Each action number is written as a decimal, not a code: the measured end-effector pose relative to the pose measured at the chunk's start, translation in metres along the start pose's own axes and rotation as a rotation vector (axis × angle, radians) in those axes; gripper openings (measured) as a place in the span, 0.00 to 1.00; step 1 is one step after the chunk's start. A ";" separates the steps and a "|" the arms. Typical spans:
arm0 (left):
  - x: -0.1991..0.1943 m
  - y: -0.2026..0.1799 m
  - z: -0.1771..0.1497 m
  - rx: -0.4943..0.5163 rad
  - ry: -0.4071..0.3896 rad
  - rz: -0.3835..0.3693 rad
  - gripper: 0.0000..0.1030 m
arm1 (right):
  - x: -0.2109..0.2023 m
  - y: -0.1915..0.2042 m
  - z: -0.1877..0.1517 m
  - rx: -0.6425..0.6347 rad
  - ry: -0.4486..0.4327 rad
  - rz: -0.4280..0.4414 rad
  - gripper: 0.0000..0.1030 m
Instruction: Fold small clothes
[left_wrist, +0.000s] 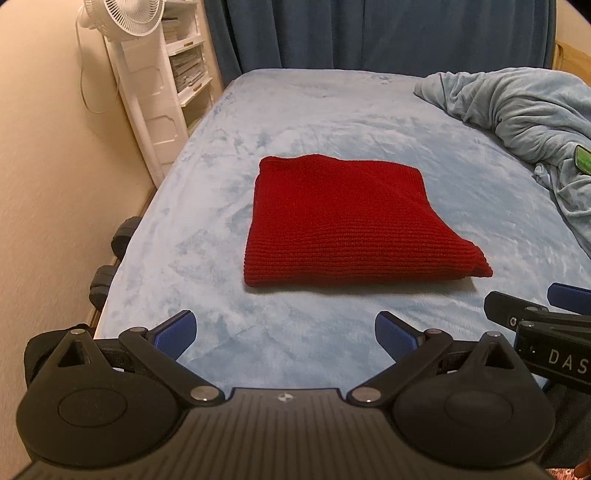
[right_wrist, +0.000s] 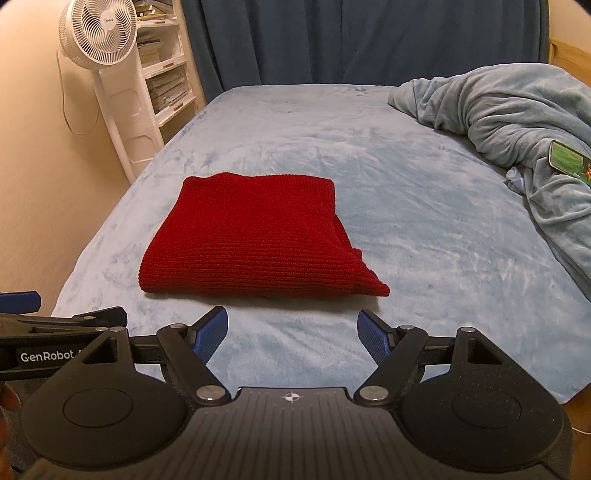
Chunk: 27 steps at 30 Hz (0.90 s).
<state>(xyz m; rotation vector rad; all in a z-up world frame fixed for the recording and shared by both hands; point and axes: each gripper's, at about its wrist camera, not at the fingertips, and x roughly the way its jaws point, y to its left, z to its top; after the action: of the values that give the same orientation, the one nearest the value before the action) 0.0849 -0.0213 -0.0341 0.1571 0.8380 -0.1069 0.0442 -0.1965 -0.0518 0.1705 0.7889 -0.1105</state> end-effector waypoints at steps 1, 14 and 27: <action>0.000 0.000 0.000 0.000 0.000 0.000 1.00 | 0.000 0.000 0.000 0.000 -0.001 0.000 0.76; 0.001 0.001 -0.002 -0.008 0.010 0.011 1.00 | 0.001 0.001 -0.001 -0.005 0.004 -0.002 0.76; 0.002 0.000 -0.002 0.002 0.008 0.010 1.00 | 0.002 0.000 -0.004 -0.014 0.015 -0.003 0.76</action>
<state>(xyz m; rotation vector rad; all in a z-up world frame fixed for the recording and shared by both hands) 0.0845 -0.0214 -0.0367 0.1637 0.8451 -0.0979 0.0425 -0.1958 -0.0558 0.1576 0.8045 -0.1064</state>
